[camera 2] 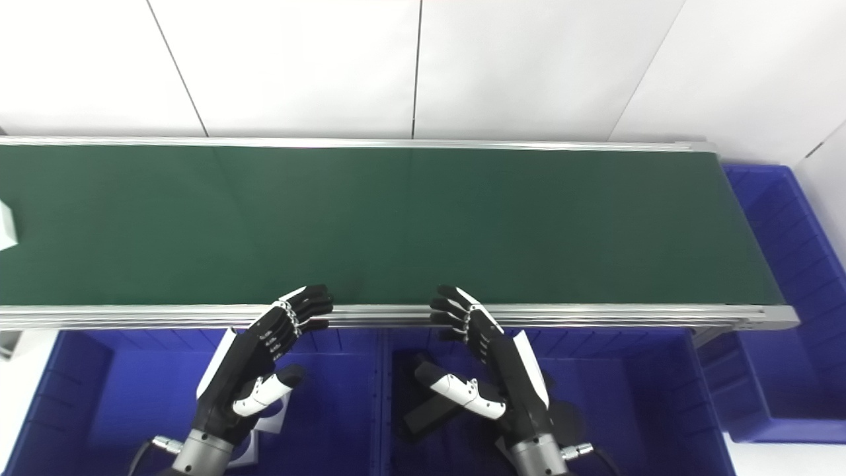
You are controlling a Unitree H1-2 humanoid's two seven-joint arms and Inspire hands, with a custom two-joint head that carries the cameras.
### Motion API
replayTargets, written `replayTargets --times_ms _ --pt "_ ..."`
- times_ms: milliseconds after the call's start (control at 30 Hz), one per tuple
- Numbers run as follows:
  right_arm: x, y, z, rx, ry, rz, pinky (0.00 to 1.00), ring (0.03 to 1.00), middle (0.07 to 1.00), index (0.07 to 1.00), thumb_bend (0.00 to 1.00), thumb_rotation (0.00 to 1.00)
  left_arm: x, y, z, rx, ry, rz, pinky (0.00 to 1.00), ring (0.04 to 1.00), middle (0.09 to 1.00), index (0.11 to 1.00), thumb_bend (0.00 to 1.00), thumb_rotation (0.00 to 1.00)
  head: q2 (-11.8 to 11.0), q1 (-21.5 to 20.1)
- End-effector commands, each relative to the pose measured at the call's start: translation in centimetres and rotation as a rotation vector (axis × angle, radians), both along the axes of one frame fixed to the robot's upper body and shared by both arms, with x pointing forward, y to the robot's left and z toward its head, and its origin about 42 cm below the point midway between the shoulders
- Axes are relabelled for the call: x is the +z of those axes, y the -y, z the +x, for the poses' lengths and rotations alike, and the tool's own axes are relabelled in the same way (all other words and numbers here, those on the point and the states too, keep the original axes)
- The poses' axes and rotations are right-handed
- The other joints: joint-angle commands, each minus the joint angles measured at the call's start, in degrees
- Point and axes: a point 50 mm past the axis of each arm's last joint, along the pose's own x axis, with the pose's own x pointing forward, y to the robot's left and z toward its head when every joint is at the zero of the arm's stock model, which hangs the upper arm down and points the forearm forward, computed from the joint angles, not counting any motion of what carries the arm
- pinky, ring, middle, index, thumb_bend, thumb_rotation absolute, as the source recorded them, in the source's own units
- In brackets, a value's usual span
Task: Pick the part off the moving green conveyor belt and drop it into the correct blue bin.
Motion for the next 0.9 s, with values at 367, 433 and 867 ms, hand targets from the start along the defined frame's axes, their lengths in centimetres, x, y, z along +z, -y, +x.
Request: replayTargets --times_ms 367,433,867 --pt "0.8 -0.4 0.5 0.001 0.091 0.038 0.71 0.78 0.814 0.866 0.75 0.5 0.3 -0.2 0.4 -0.003 0.048 0.0 0.77 0.809 0.81 0.817 0.83 0.64 -2.63 6.14" --pt "0.7 -0.3 0.5 0.0 0.09 0.04 0.71 0.78 0.814 0.866 0.75 0.5 0.1 -0.1 0.4 -0.003 0.046 0.001 0.77 0.809 0.81 0.817 0.83 0.64 -3.18 7.19" --pt "0.2 0.0 0.5 0.005 0.094 0.052 0.71 0.783 0.819 0.876 0.7 0.47 -0.5 0.4 0.5 -0.02 0.051 0.019 0.75 0.794 0.806 0.81 0.8 0.6 -8.45 14.48"
